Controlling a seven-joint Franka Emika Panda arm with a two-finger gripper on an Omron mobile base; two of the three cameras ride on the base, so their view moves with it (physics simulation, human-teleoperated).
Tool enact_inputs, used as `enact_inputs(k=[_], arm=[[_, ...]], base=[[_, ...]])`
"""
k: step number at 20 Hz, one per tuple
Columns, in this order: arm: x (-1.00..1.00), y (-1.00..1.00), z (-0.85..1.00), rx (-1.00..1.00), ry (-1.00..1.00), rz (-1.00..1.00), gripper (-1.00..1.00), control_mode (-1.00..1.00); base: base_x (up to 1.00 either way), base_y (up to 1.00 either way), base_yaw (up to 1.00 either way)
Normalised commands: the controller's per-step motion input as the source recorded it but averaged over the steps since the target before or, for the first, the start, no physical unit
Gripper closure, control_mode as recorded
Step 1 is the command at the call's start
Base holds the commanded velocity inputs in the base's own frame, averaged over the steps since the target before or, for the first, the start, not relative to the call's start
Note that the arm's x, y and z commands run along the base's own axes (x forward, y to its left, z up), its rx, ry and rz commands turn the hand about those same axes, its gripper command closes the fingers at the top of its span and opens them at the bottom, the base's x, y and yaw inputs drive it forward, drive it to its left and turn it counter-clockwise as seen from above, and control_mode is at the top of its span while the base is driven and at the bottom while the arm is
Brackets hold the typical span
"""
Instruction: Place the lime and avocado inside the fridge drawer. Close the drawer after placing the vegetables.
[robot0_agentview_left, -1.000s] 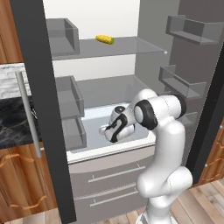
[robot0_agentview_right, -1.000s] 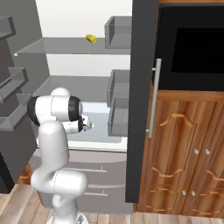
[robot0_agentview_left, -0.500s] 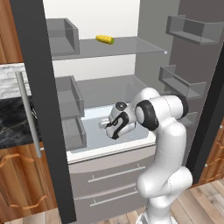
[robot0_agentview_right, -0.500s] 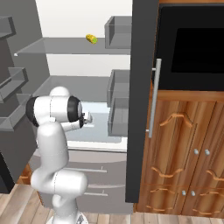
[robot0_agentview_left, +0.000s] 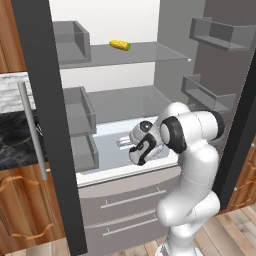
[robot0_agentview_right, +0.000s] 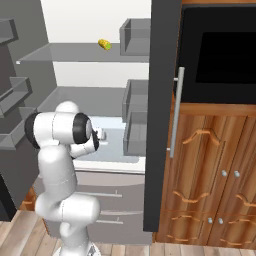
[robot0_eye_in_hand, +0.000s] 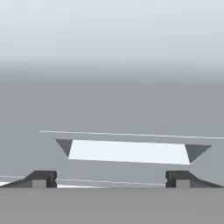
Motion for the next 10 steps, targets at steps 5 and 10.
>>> enact_inputs(k=[5,10], arm=[[-0.98,-0.12,0.95,0.00,-0.04,-0.03,-1.00,-1.00],[-0.97,-0.06,1.00,0.00,0.00,-0.02,-1.00,-1.00]], base=[[0.00,0.00,0.00],[0.00,0.00,0.00]])
